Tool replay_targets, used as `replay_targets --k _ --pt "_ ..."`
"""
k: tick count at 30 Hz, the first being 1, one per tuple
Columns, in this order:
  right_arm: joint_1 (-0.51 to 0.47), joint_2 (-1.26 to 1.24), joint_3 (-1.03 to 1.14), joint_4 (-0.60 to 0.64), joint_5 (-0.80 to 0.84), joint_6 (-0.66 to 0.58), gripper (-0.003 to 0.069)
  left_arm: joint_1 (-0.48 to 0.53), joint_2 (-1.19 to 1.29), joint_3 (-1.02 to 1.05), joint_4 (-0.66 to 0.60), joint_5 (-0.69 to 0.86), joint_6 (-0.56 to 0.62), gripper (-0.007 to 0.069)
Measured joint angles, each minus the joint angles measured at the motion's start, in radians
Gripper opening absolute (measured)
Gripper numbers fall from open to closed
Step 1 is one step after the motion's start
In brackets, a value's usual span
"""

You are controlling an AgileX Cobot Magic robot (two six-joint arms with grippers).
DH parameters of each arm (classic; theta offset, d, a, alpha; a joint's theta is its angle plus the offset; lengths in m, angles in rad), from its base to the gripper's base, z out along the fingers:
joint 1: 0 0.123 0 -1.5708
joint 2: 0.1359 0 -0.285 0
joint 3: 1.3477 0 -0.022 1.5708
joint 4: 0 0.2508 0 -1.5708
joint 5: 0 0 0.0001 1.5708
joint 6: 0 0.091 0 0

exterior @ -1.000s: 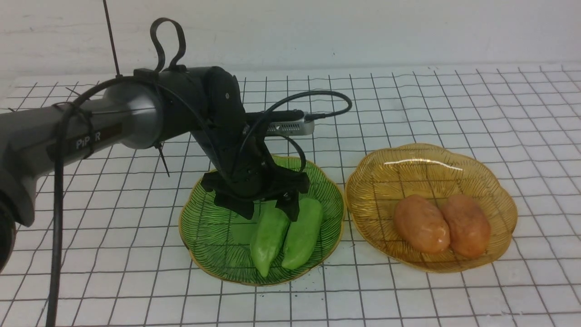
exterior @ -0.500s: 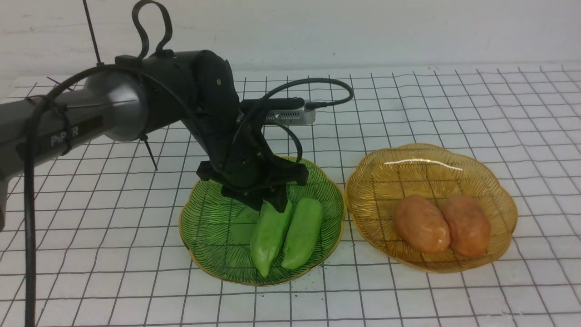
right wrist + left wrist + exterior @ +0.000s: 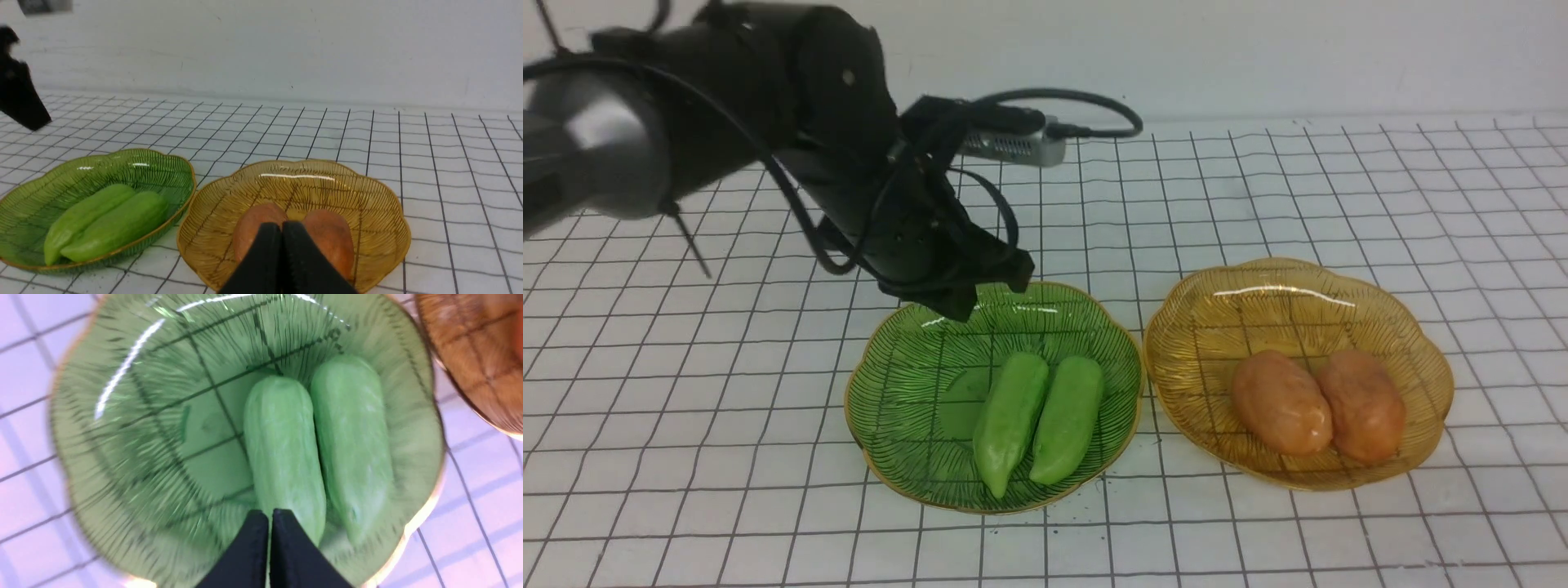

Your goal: Put different types of vegetables on the plate.

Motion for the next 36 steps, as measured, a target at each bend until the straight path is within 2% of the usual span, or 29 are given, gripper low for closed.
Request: replay_targets --k 9,12,22,32,36 --pt "0.000 -0.092 0.149 -0.054 -0.001 0.000 -0.0015 0.000 -0.216 0.000 0.085 0.157 0.000 -0.0008" --pt "-0.005 -0.092 0.205 -0.134 0.009 -0.001 -0.0015 0.000 -0.266 0.000 0.085 0.199 0.000 -0.0008" --pt "-0.122 -0.092 0.208 -0.166 -0.007 -0.001 -0.0015 0.000 -0.442 0.079 0.090 0.213 0.000 -0.0008" --pt "-0.146 -0.092 0.208 -0.167 -0.009 -0.001 -0.0015 0.000 -0.860 0.394 0.116 0.215 -0.012 -0.0008" --pt "-0.146 -0.092 0.208 -0.167 -0.009 -0.001 -0.0015 0.000 -1.063 0.614 0.097 0.043 -0.037 -0.0008"
